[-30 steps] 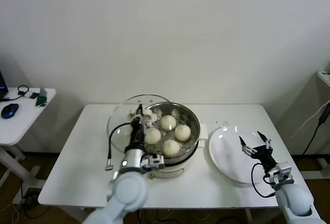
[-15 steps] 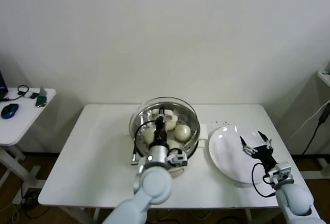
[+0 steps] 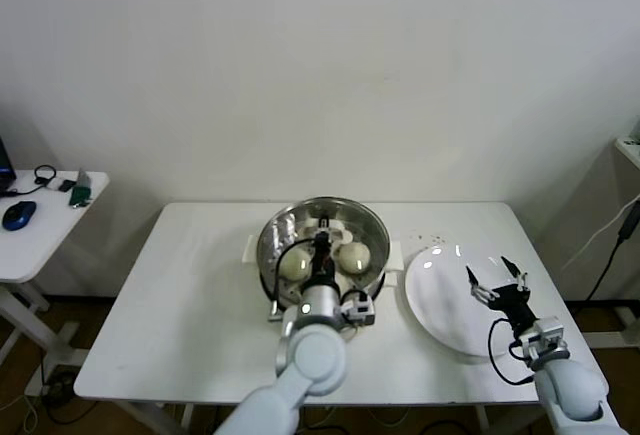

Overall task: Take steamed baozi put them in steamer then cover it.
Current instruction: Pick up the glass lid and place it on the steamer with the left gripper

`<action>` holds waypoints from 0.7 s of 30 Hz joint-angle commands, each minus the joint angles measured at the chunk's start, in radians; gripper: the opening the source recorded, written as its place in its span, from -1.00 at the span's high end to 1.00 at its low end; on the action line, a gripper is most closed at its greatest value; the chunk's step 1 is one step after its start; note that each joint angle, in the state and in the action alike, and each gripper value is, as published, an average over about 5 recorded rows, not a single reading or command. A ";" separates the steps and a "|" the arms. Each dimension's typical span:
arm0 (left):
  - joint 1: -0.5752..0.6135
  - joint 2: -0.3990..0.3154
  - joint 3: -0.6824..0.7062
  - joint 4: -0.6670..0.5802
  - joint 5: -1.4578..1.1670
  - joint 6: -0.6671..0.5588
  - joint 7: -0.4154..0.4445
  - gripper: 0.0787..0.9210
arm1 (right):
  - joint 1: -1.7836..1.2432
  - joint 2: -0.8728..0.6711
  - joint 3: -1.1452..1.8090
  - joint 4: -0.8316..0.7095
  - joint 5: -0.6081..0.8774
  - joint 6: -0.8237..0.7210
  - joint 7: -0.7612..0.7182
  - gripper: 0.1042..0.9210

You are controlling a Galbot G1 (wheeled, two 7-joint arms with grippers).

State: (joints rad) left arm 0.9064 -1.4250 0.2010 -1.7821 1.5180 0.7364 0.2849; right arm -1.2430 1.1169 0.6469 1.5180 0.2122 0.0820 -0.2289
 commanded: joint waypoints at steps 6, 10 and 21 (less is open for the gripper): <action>-0.009 -0.010 0.010 0.031 0.020 0.049 0.004 0.83 | 0.000 0.006 0.005 -0.002 -0.006 0.005 -0.002 -0.76; -0.004 -0.009 0.013 0.034 0.028 0.049 0.001 0.83 | 0.000 0.007 0.007 -0.002 -0.007 0.007 -0.003 -0.76; -0.005 0.012 0.000 0.039 0.019 0.049 -0.010 0.83 | 0.001 0.014 0.016 -0.008 -0.012 0.012 -0.011 -0.76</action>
State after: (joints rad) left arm 0.9033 -1.4184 0.2020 -1.7485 1.5404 0.7360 0.2808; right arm -1.2435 1.1285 0.6622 1.5117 0.2026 0.0927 -0.2382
